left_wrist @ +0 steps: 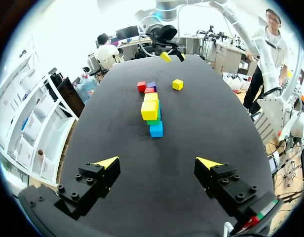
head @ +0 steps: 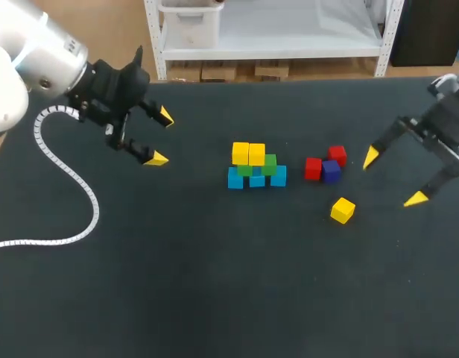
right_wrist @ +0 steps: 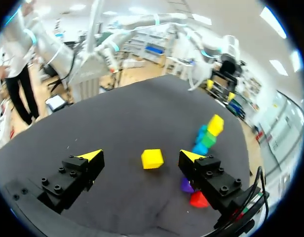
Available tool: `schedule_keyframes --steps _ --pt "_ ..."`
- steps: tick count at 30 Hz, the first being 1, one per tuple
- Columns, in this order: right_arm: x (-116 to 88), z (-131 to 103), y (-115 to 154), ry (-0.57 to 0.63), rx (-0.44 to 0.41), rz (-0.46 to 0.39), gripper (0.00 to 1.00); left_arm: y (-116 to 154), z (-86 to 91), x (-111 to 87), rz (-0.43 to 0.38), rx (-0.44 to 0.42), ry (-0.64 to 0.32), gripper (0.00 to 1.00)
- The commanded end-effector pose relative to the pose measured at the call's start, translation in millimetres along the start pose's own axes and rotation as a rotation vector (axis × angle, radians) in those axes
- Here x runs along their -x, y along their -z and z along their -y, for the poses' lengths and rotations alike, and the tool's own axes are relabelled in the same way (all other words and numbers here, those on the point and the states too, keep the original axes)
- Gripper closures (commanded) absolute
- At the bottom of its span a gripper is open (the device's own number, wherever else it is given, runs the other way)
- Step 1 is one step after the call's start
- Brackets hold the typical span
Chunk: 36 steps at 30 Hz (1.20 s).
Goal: Place the blue cubes, place green cubes on the blue cubes, place the yellow cubes on the green cubes, then place the red cubes on the yellow cubes, and place purple cube on the red cubes.
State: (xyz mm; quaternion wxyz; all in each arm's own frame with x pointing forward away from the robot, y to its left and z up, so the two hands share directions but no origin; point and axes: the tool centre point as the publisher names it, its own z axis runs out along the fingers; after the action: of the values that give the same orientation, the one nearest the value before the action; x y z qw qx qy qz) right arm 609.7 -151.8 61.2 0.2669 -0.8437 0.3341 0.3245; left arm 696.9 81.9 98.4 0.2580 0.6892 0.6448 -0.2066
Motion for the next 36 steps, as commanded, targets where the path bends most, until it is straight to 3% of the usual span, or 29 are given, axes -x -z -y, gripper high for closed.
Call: schedule_keyframes --steps 1,5,10,18,28,36 --pt "-13 5 -15 0.476 0.640 -0.144 0.00 -1 -1.3 -0.4 0.000 -0.002 -0.001 0.00" --pt "-18 10 -31 0.401 0.528 -0.149 0.00 -1 -1.3 -0.4 0.000 -0.002 -0.001 0.00" --pt "-17 15 -44 0.347 0.488 -0.131 0.00 -1 -1.3 -0.4 0.000 -0.002 -0.001 0.00" --pt "-17 19 -46 0.248 0.441 -0.170 0.00 -1 -1.3 -0.4 0.000 -0.002 -0.001 0.00" --pt "-25 18 -48 0.099 0.223 -0.186 0.00 -1 -1.3 -0.4 0.000 -0.002 -0.001 0.00" --pt "-31 18 -56 0.065 0.172 -0.186 0.00 -1 -1.3 -0.4 0.000 -0.002 -0.001 0.00"
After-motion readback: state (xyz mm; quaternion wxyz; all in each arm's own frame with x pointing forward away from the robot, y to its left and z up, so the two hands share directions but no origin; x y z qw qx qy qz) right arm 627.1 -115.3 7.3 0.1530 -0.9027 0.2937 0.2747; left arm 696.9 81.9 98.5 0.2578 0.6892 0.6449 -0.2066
